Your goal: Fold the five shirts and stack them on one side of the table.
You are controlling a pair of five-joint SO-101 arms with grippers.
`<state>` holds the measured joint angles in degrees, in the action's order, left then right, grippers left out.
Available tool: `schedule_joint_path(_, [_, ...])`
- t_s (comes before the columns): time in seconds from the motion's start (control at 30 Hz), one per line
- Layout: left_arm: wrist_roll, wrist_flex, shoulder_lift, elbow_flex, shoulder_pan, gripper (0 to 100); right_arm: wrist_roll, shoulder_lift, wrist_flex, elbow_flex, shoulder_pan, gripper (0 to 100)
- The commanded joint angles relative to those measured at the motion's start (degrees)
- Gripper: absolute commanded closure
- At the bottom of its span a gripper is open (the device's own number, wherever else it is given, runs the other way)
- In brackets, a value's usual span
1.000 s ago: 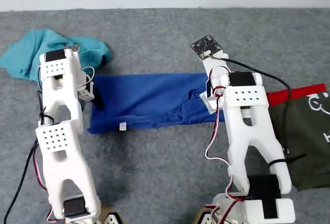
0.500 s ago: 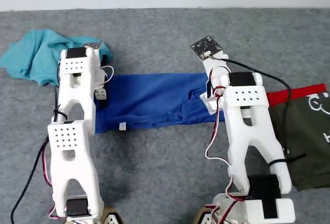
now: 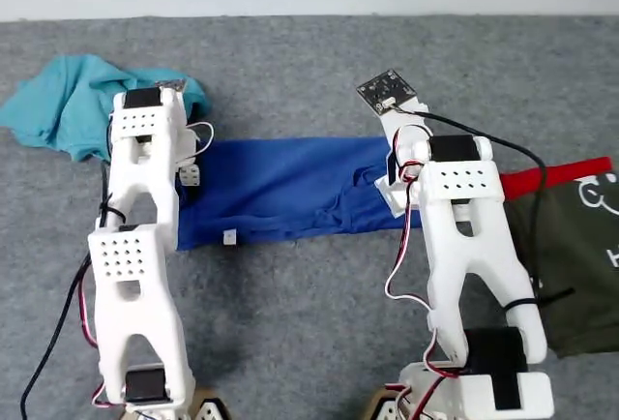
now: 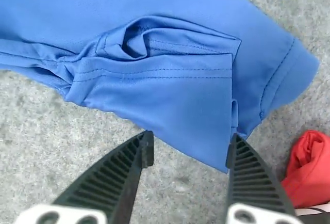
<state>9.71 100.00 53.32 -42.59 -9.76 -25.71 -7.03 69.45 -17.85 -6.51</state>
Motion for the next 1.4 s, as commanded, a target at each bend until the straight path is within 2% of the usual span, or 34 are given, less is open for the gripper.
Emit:
schedule_joint_path(0.0, [0.53, 0.7, -9.93, -0.04, -1.85, 99, 0.53, -3.3, 0.31, 2.2, 0.92, 76.1])
schedule_joint_path(0.2, [0.26, 0.62, -21.19, 8.04, 5.89, 99, 0.53, -9.98, 0.31, 2.11, 5.05, 76.1])
schedule_joint_path(0.43, [-0.44, -0.53, -22.42, 8.92, 19.69, 99, 0.18, -19.91, 0.75, -1.85, 13.14, 76.1])
schedule_joint_path(0.7, [-0.44, -2.11, -19.69, -5.58, 32.7, 99, 0.18, -25.36, 0.75, -6.77, 16.57, 76.1])
schedule_joint_path(1.03, [-0.44, 0.44, 2.64, -33.8, 42.55, 99, 0.09, -26.86, 0.75, -6.59, 20.18, 76.1])
schedule_joint_path(1.37, [-0.18, -3.87, 4.66, -39.34, 47.47, 99, 0.09, -26.95, 0.66, -6.59, 20.26, 76.1])
